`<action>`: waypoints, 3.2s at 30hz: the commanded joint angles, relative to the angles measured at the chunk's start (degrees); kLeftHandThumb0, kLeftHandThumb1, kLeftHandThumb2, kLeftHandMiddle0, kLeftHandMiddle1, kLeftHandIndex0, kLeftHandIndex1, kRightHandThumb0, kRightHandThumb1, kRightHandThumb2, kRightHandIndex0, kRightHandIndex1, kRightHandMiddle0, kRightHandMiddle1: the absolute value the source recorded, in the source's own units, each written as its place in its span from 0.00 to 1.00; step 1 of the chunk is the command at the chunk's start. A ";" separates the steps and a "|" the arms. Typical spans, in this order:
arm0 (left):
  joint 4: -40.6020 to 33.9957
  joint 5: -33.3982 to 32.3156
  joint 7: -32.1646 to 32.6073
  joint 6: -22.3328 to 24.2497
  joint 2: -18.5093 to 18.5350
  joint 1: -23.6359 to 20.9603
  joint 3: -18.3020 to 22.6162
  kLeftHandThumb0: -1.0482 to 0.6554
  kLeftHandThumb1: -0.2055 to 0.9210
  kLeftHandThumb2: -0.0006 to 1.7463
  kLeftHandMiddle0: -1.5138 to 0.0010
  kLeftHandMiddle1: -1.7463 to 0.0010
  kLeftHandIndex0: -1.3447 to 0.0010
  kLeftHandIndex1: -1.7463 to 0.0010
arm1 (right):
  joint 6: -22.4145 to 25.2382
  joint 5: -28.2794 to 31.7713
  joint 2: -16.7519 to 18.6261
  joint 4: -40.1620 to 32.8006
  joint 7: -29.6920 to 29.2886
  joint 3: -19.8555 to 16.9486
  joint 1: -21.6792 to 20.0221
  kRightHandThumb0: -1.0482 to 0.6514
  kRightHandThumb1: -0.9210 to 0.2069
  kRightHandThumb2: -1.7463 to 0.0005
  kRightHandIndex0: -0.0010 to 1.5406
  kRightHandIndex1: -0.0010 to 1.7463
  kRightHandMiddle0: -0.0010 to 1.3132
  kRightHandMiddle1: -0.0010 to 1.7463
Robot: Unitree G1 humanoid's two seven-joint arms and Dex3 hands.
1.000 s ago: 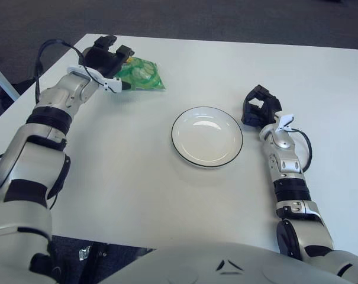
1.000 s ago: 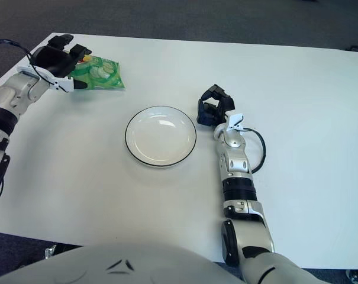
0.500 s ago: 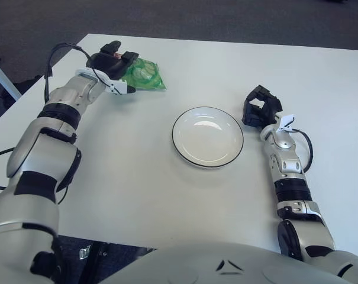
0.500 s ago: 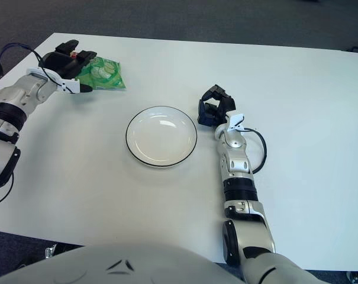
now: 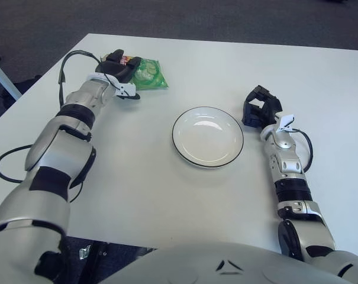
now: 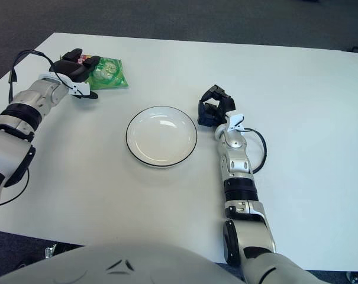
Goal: Put the snack into the plate.
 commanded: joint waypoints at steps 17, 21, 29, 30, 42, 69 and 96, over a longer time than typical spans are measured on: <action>4.39 -2.12 5.75 7.09 -4.50 4.52 -2.60 0.12 0.76 0.26 0.99 0.69 1.00 0.94 | -0.05 -0.61 -0.25 1.85 0.48 0.81 5.18 0.32 0.59 0.21 0.79 1.00 0.50 1.00; 4.54 -1.82 7.01 9.22 -4.80 4.59 -3.64 0.22 0.59 0.41 1.00 0.52 1.00 0.88 | 0.03 -0.61 -0.47 1.63 0.90 1.04 5.30 0.32 0.59 0.20 0.80 1.00 0.51 1.00; 4.73 -1.92 16.15 10.99 -4.12 7.43 -3.97 0.56 0.36 0.68 0.95 0.07 1.00 0.45 | -0.67 -0.81 -0.76 1.28 1.68 1.47 5.66 0.31 0.61 0.19 0.83 1.00 0.52 1.00; 4.74 -1.77 16.97 10.88 -4.08 7.49 -4.19 0.59 0.35 0.71 0.93 0.05 1.00 0.41 | -0.70 -0.99 -0.88 1.28 1.66 1.58 5.71 0.31 0.61 0.19 0.84 1.00 0.52 1.00; 4.01 -1.17 20.41 6.43 -2.57 6.68 -6.40 0.78 0.51 0.71 0.63 0.02 0.81 0.01 | 0.46 -4.15 -1.63 -0.03 0.13 2.88 5.96 0.31 0.61 0.19 0.84 1.00 0.52 1.00; -1.48 -4.25 19.78 2.45 0.53 5.58 -4.50 0.61 0.28 0.88 0.47 0.05 0.60 0.00 | 0.96 -8.19 -3.25 -1.05 -0.43 4.98 6.31 0.31 0.63 0.18 0.86 1.00 0.53 1.00; -34.43 -4.50 20.98 -2.43 12.06 7.90 6.66 0.61 0.20 0.94 0.43 0.04 0.55 0.00 | -0.60 -10.49 -5.01 2.24 -1.48 6.76 4.79 0.31 0.60 0.19 0.85 1.00 0.52 1.00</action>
